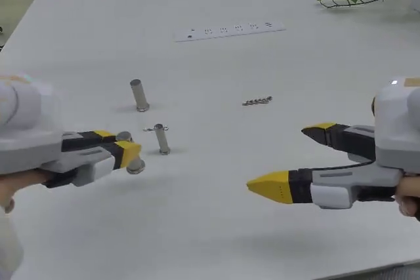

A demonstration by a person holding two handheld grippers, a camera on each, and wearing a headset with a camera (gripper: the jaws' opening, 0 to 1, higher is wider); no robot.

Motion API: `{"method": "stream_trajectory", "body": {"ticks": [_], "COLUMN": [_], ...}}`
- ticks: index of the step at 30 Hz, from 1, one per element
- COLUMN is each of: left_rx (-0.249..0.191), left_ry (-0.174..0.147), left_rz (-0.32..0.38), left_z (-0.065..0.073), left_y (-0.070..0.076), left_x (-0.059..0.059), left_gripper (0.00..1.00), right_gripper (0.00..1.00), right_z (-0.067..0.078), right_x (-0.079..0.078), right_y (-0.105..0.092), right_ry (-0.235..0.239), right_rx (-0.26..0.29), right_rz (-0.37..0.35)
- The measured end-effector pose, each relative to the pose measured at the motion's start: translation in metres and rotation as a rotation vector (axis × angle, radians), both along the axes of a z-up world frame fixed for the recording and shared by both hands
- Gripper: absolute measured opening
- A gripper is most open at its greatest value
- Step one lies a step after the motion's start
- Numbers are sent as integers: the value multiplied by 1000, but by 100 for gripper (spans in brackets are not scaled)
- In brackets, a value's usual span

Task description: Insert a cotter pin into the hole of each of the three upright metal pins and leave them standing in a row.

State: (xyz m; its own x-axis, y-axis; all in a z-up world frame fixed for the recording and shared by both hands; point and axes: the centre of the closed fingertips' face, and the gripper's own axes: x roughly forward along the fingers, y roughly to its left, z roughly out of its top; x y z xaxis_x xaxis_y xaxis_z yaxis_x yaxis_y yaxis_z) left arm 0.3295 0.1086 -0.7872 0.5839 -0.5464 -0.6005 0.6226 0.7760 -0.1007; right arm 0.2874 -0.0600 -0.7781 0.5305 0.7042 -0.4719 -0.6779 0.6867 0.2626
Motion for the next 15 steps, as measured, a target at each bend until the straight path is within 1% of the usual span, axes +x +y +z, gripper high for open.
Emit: {"method": "stream_trajectory", "body": {"ticks": [2,3,4,5,8,11,15], "left_rx": [8,11,18,28,39,48,48], "left_ry": [0,15,17,16,19,15,26], "left_rz": [-4,15,18,22,33,25,22], "left_z": [-6,-12,-15,-19,-25,-29,-32], "left_y": [-6,-9,-10,-13,-18,-23,-31], "left_x": [2,3,4,5,6,5,1], "left_gripper": [11,11,11,11,11,11,11], "right_gripper": [94,94,94,94,94,94,94], "right_z": [0,-1,-1,-1,-4,-6,-6], "right_x": [0,0,0,-1,-2,-3,-4], "right_y": [0,1,1,1,0,-1,-2], "right_ry": [-1,2,4,5,17,23,24], "right_rx": [-3,-1,1,2,-3,-3,-2], "right_rz": [3,2,1,1,1,-1,-4]}}
